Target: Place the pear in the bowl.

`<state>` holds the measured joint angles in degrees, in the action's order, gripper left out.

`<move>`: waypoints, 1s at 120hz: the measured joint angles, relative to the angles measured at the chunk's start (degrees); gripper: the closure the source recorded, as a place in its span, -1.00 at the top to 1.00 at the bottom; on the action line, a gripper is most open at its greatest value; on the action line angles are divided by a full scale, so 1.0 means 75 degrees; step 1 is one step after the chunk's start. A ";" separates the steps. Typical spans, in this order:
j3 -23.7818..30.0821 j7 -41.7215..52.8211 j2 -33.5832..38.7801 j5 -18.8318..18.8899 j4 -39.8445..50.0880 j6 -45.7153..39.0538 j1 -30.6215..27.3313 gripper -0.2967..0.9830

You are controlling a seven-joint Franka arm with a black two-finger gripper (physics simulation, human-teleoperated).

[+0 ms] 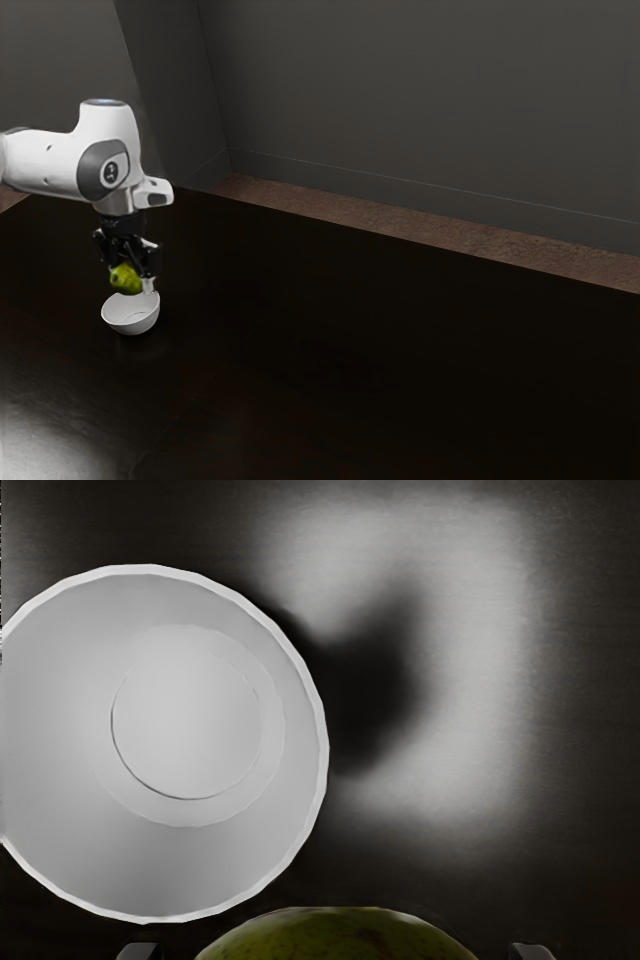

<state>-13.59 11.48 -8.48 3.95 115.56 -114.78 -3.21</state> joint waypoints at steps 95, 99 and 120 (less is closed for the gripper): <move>-0.0267 0.0983 -0.1159 0.0363 -0.0338 -0.0872 -0.0257 -0.03; -0.0250 0.1005 -0.1211 0.0339 -0.0369 -0.0896 -0.0248 -0.03; -0.0226 0.1105 -0.1412 0.0275 -0.0517 -0.0972 -0.0250 -0.03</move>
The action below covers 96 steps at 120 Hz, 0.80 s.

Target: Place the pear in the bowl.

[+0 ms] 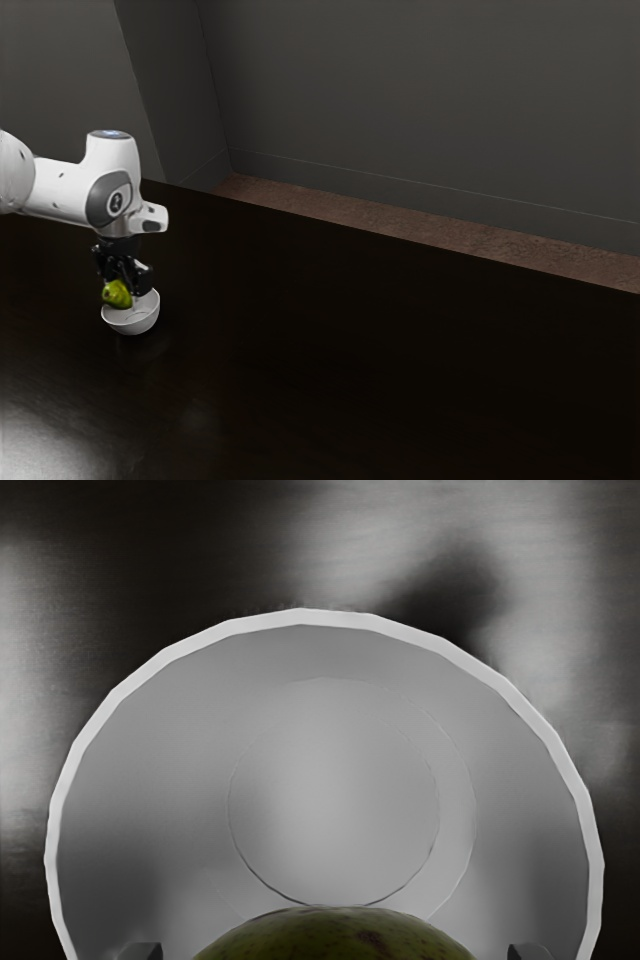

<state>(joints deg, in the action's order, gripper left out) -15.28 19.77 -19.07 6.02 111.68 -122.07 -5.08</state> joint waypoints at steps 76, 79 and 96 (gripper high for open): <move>0.0150 0.0307 0.0669 -0.0301 0.0010 0.0110 0.0385 0.49; 0.0314 0.0296 0.0900 -0.0361 0.0011 0.0185 0.0437 0.50; 0.1517 0.0097 0.2095 -0.0982 -0.1048 0.1053 0.0752 0.52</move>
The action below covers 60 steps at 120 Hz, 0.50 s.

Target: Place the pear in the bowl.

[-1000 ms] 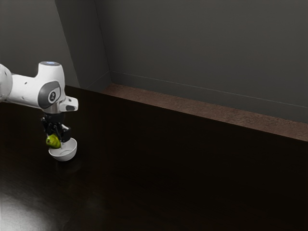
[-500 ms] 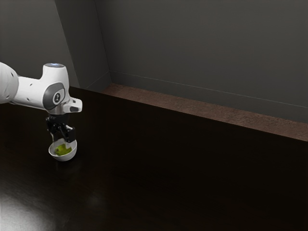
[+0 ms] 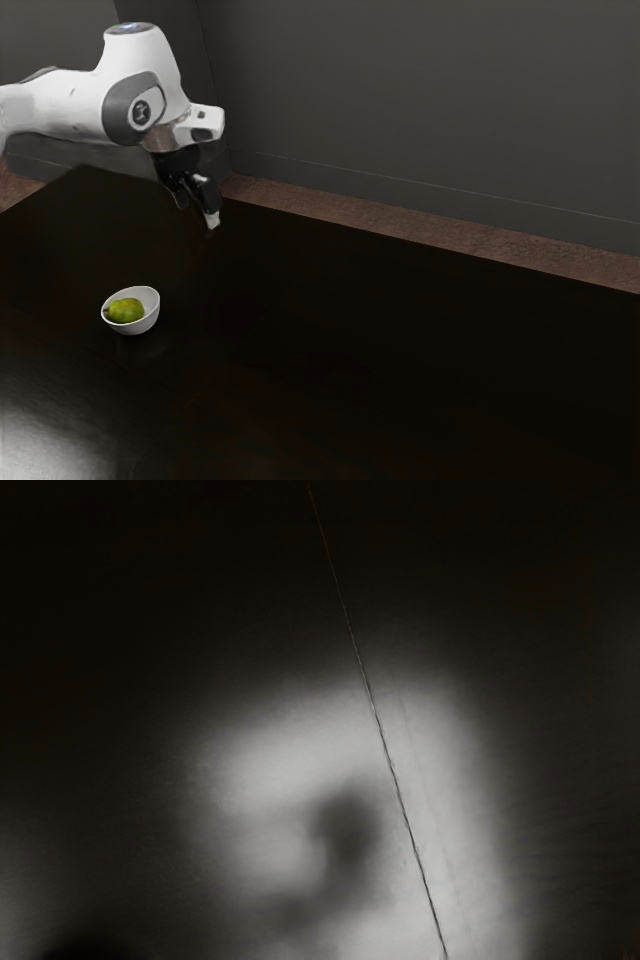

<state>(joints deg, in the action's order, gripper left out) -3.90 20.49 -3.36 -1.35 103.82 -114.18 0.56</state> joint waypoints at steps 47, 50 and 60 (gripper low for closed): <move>0.0606 -0.1135 0.0674 -0.0146 -0.1582 0.3021 0.2618 0.53; 0.0603 -0.1187 0.0677 -0.0137 -0.1578 0.3081 0.2591 0.53; 0.0578 -0.1347 0.0731 -0.0116 -0.1560 0.3235 0.2236 0.53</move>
<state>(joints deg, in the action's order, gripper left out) 0.43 10.39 2.13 -2.22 92.12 -89.91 17.33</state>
